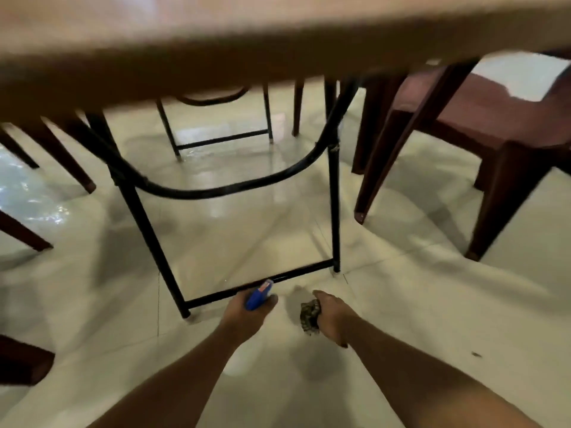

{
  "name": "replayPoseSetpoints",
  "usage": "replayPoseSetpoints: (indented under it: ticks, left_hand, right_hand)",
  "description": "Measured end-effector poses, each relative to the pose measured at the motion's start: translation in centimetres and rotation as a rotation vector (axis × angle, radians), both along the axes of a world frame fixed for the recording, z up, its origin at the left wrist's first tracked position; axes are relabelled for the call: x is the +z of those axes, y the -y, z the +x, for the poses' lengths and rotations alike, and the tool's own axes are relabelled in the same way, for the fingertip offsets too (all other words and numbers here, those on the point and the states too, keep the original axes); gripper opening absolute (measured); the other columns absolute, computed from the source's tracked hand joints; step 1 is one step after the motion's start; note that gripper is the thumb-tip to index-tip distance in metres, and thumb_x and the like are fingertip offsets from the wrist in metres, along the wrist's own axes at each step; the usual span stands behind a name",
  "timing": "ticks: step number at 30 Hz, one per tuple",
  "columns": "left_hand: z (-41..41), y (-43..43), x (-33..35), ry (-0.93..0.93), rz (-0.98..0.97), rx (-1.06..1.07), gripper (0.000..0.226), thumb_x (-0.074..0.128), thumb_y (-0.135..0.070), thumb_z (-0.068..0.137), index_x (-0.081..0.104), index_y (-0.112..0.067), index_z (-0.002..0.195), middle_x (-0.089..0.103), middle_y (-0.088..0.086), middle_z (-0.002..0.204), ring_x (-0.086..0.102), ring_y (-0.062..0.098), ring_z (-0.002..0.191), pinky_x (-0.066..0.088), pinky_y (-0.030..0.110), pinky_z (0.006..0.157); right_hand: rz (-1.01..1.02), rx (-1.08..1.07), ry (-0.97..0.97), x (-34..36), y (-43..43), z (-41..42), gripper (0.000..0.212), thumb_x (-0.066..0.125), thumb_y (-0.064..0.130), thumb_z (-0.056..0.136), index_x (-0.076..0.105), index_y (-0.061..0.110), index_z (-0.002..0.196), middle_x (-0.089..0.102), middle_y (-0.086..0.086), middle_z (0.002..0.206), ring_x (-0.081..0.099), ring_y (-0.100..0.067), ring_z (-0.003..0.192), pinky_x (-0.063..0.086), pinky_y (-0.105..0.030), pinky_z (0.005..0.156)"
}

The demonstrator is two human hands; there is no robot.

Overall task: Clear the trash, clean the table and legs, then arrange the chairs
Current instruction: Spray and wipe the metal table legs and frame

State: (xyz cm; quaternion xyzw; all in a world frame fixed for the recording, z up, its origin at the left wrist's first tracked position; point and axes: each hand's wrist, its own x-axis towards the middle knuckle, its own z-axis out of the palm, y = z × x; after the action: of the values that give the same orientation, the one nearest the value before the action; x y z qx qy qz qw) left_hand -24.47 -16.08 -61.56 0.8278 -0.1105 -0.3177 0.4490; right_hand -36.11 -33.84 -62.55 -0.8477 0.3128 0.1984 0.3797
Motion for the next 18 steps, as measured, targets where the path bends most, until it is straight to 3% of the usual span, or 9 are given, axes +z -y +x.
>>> replayPoseSetpoints:
  ticks: [3, 6, 11, 14, 18]
  left_hand:
    - [-2.9, -2.3, 6.0, 0.024, 0.117, -0.181, 0.039, 0.075, -0.047, 0.084, 0.057, -0.016, 0.069, 0.055, 0.0, 0.059, 0.05, 0.015, 0.054, 0.041, 0.032, 0.059]
    - [-6.3, -3.4, 13.1, 0.073, 0.226, -0.36, 0.044, 0.072, -0.053, 0.085, 0.05, -0.019, 0.067, 0.047, -0.004, 0.056, 0.043, 0.014, 0.051, 0.036, 0.03, 0.057]
    - [-13.0, -4.4, 26.8, 0.043, 0.35, -0.59, 0.045, 0.062, -0.063, 0.087, 0.046, -0.024, 0.07, 0.049, -0.004, 0.066, 0.046, 0.018, 0.06, 0.035, 0.032, 0.058]
    - [-16.4, -5.0, 34.5, 0.154, 0.401, -0.662, 0.047, 0.057, -0.068, 0.087, 0.047, -0.024, 0.074, 0.058, -0.001, 0.076, 0.057, 0.026, 0.073, 0.046, 0.036, 0.066]
    - [-19.4, -4.9, 42.3, 0.293, 0.364, -0.765, 0.045, 0.054, -0.069, 0.088, 0.054, -0.024, 0.089, 0.068, 0.006, 0.095, 0.064, 0.032, 0.09, 0.051, 0.039, 0.074]
  right_hand:
    - [0.008, -0.08, -0.033, 7.4, -1.3, -3.7, 0.049, 0.049, 0.009, 0.097, 0.044, 0.011, 0.145, 0.052, -0.012, 0.142, 0.051, -0.028, 0.128, 0.04, -0.031, 0.103]
    - [0.017, -0.106, -0.101, 16.0, -3.0, -7.5, 0.048, 0.052, 0.011, 0.096, 0.045, 0.011, 0.144, 0.053, -0.013, 0.141, 0.052, -0.031, 0.128, 0.043, -0.036, 0.104]
    - [-0.24, 0.15, -0.168, 29.1, -7.9, -13.7, 0.063, 0.046, 0.043, 0.098, 0.031, 0.015, 0.152, 0.027, -0.008, 0.161, 0.024, -0.024, 0.148, 0.019, -0.042, 0.121]
    - [-0.262, 0.163, -0.169, 37.3, -10.6, -17.2, 0.066, 0.044, 0.039, 0.098, 0.022, 0.015, 0.156, 0.013, -0.007, 0.166, 0.008, -0.022, 0.153, 0.007, -0.045, 0.124]
    - [-0.333, 0.104, -0.151, 46.5, -13.7, -21.6, 0.069, 0.043, 0.035, 0.097, 0.018, 0.013, 0.157, 0.003, -0.007, 0.167, 0.002, -0.021, 0.154, 0.006, -0.043, 0.124]
